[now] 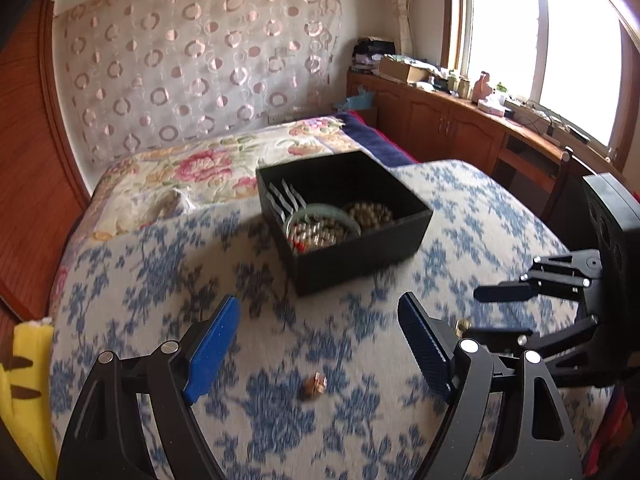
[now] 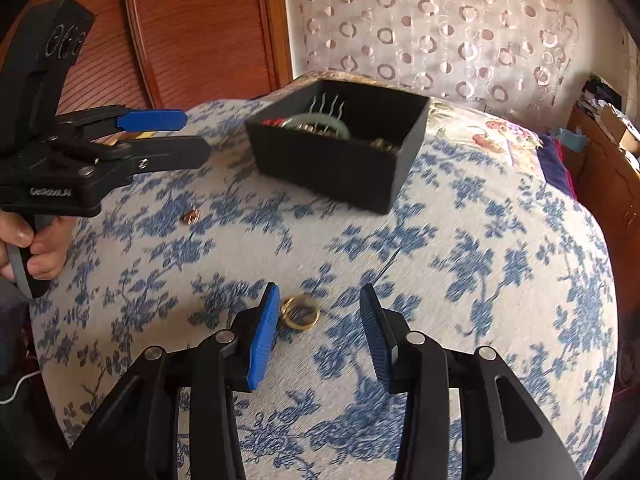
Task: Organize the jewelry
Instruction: 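Move the right tool to the gold ring while the left tool approaches the gold charm, then grasp the gold ring with the right tool while the left tool grasps the gold charm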
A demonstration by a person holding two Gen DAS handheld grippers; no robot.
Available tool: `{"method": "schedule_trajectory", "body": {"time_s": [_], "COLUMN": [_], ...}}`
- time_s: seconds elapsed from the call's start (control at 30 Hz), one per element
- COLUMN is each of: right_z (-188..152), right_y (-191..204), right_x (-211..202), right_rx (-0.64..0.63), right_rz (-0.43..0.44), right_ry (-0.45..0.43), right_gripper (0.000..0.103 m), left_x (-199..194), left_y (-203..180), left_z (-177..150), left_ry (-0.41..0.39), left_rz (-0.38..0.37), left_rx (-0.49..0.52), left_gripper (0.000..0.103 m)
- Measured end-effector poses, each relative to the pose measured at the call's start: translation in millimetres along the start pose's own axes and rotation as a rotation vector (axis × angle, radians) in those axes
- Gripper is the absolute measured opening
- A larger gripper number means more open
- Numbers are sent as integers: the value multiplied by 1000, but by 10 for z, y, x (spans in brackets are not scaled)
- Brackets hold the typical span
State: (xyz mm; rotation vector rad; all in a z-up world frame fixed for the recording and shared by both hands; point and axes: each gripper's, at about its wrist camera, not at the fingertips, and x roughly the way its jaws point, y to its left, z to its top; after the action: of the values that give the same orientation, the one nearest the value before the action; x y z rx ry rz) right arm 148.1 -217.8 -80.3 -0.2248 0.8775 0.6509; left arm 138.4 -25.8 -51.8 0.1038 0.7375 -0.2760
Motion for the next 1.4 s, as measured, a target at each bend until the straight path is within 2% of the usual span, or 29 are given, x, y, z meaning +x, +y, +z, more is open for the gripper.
{"method": "schedule_trajectory", "body": {"time_s": [0.23,0.4,0.6,0.77,1.1,1.27,1.4], "right_z": [-4,-7,-27,-40,-23,-5,26], "right_y": [81,147,138,128,122,114,107], "right_x": [40,48,23,6,-67,-88,-104], "right_rx": [-24,-60,-74,-76,-73,-73,-68], "right_rz": [4,-18,-26,-24,-23,-24,-23], "right_ry": [17,23,24,20,7,5,-2], "right_gripper": [45,41,27,26,26,26,26], "left_x": [22,71,114,149,241,262,233], "left_y": [72,72,14,-25,-7,0,-7], "left_z": [-247,-377,-461,-466,-422,-402,-392], "left_ry": [44,74,100,111,123,122,112], "left_rz": [-5,-15,-30,-38,-21,-13,-11], "left_rx": [-24,-30,-16,-6,-5,-1,2], "left_gripper": [78,76,64,48,35,14,14]}}
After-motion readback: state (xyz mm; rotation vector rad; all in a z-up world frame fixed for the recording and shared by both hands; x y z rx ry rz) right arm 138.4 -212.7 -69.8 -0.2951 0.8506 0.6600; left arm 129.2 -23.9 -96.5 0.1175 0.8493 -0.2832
